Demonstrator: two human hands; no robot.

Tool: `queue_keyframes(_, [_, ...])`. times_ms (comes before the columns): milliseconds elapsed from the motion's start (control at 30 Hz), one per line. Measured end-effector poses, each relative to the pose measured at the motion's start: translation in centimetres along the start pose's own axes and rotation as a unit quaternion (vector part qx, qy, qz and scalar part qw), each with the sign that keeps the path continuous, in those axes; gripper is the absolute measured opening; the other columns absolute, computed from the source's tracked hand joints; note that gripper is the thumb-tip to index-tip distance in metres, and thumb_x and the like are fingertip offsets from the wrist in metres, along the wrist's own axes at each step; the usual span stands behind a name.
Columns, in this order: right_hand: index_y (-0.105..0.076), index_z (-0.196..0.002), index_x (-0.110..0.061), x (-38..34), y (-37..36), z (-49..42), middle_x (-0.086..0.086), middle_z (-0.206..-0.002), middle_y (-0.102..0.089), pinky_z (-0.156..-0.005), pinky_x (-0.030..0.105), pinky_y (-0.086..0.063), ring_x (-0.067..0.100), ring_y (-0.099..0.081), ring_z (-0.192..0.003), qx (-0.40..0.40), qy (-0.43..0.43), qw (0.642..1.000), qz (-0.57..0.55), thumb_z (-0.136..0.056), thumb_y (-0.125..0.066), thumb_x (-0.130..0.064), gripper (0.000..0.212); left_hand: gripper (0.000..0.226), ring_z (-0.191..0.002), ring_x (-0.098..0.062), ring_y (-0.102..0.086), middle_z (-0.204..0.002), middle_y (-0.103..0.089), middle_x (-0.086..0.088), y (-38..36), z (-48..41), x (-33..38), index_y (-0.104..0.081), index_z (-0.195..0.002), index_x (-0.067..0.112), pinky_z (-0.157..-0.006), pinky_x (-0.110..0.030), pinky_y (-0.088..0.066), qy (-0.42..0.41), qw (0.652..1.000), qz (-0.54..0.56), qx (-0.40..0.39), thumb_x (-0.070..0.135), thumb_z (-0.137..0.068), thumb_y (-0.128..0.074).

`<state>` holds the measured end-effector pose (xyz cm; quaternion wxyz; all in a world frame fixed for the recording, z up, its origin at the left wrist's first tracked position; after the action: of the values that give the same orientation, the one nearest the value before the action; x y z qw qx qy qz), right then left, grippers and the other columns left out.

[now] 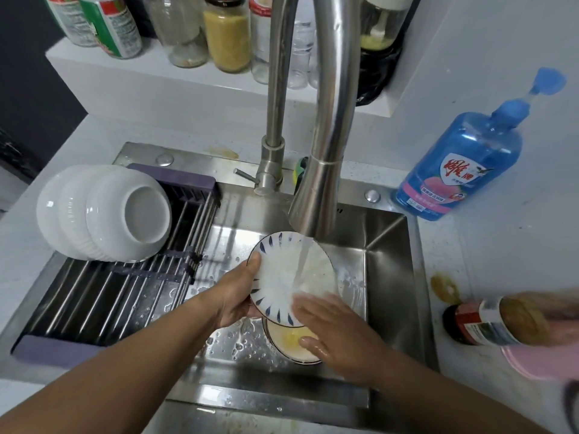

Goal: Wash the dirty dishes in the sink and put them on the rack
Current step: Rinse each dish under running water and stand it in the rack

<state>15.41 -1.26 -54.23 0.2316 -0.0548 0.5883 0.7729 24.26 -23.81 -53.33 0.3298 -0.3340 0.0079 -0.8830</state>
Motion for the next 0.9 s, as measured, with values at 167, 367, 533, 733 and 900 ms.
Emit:
queue_keyframes(167, [-0.044, -0.148, -0.021, 2.3, 1.6, -0.7, -0.003, -0.156, -0.043, -0.126, 0.049, -0.002, 0.017, -0.029, -0.150, -0.007, -0.082, 0.991, 0.104, -0.103, -0.004, -0.062, 0.073, 0.055, -0.105, -0.029, -0.073, -0.113, -0.077, -0.006, 0.2, -0.1, -0.3, -0.059, -0.131, 0.026, -0.093, -0.063, -0.055, 0.005, 0.998, -0.064, 0.002, 0.064, -0.102, -0.030])
queue_keyframes(367, [-0.028, -0.155, -0.023, -1.7, 3.3, -5.9, 0.006, -0.168, -0.020, -0.126, 0.048, 0.003, 0.020, -0.005, -0.157, -0.009, -0.093, 0.994, -0.064, -0.098, 0.002, -0.064, 0.076, 0.075, -0.109, -0.033, -0.071, -0.117, -0.075, -0.012, -1.4, 0.3, -0.6, -0.066, -0.129, 0.024, -0.078, -0.042, -0.059, 0.012, 0.995, -0.087, -0.040, 0.077, -0.094, -0.026])
queue_keyframes(533, [-0.007, -0.163, -0.031, -4.3, 3.8, -4.0, -0.011, -0.170, 0.000, -0.125, 0.031, 0.006, 0.005, 0.006, -0.155, -0.081, 0.037, 0.991, -0.102, -0.106, -0.024, -0.058, 0.065, 0.083, -0.102, -0.030, -0.075, -0.112, -0.076, -0.011, -0.5, 0.0, -0.1, -0.061, -0.133, 0.015, -0.088, -0.046, -0.059, 0.017, 0.998, -0.060, 0.004, 0.078, -0.092, -0.028])
queue_keyframes(733, [-0.070, -0.127, -0.030, -1.2, 3.6, -0.6, -0.019, -0.127, -0.068, -0.104, 0.022, -0.043, -0.011, -0.055, -0.119, 0.119, 0.005, 0.973, -0.196, -0.099, -0.060, -0.039, 0.031, 0.068, -0.100, -0.033, -0.074, -0.110, -0.077, -0.015, 0.8, -0.1, 1.0, -0.065, -0.123, 0.009, -0.083, -0.050, -0.062, 0.033, 0.999, -0.036, 0.008, 0.065, -0.099, -0.034])
queue_keyframes(900, [-0.076, -0.108, -0.016, 0.0, 8.0, -1.7, -0.001, -0.088, -0.072, -0.069, 0.023, -0.049, 0.005, -0.064, -0.077, 0.104, -0.090, 0.918, -0.373, -0.098, -0.066, -0.022, 0.015, 0.060, -0.117, -0.028, -0.064, -0.130, -0.067, -0.013, 1.5, 0.4, 2.0, -0.055, -0.136, 0.029, -0.104, -0.051, -0.051, 0.032, 0.997, -0.058, -0.048, 0.070, -0.095, -0.040])
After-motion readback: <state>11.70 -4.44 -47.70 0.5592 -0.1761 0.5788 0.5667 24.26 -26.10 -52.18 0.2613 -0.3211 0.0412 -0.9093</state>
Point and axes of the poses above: each hand's wrist, its own z-axis away from the middle knuckle, its own y-axis out of the back of the hand, x = y × z, the point moved 1 cm from there along -z, towards the middle knuckle
